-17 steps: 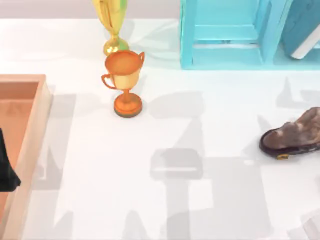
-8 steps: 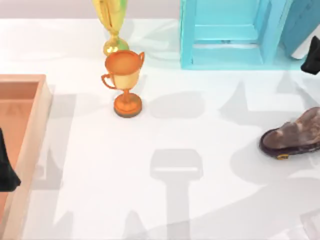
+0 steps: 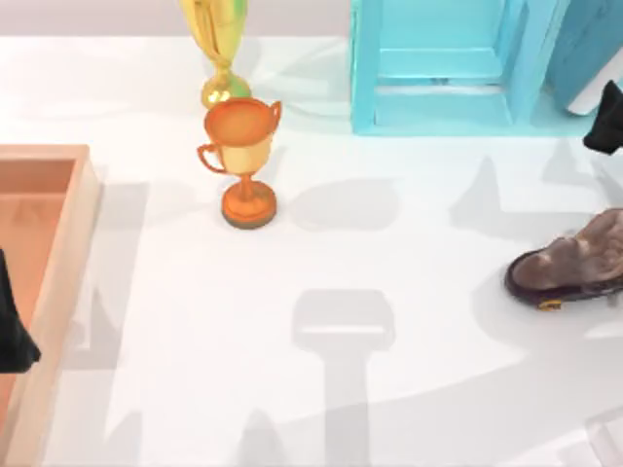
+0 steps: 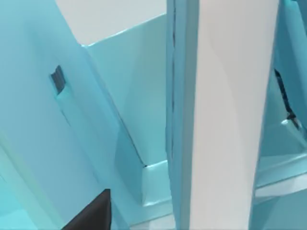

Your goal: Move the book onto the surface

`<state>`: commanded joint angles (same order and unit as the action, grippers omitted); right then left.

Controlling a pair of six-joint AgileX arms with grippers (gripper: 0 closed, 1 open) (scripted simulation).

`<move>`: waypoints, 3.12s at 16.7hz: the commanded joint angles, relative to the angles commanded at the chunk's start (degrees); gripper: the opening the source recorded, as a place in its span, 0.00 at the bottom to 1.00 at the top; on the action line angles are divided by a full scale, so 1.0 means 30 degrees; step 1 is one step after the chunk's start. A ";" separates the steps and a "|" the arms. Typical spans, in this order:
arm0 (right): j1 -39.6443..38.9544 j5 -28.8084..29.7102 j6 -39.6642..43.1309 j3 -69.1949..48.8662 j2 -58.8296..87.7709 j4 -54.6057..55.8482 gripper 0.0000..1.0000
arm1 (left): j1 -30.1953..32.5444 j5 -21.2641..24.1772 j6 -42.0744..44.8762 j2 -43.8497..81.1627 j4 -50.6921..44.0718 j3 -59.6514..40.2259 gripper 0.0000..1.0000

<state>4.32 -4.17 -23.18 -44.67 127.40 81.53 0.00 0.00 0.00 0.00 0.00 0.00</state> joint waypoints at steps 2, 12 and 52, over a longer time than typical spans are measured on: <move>-0.0118 0.0028 0.0022 0.0045 -0.0069 -0.0093 1.00 | 0.0000 0.0000 0.0000 0.0000 0.0000 0.0000 1.00; -0.0616 0.0627 0.0011 -0.6926 0.2205 -0.4704 1.00 | 0.0000 0.0000 0.0000 0.0000 0.0000 0.0000 1.00; -0.0481 -0.0113 0.0510 -0.4563 -0.5425 -1.0082 0.00 | 0.0000 0.0000 0.0000 0.0000 0.0000 0.0000 1.00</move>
<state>2.87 -4.51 -21.65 -58.36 111.13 51.29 0.00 0.00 0.00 0.00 0.00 0.00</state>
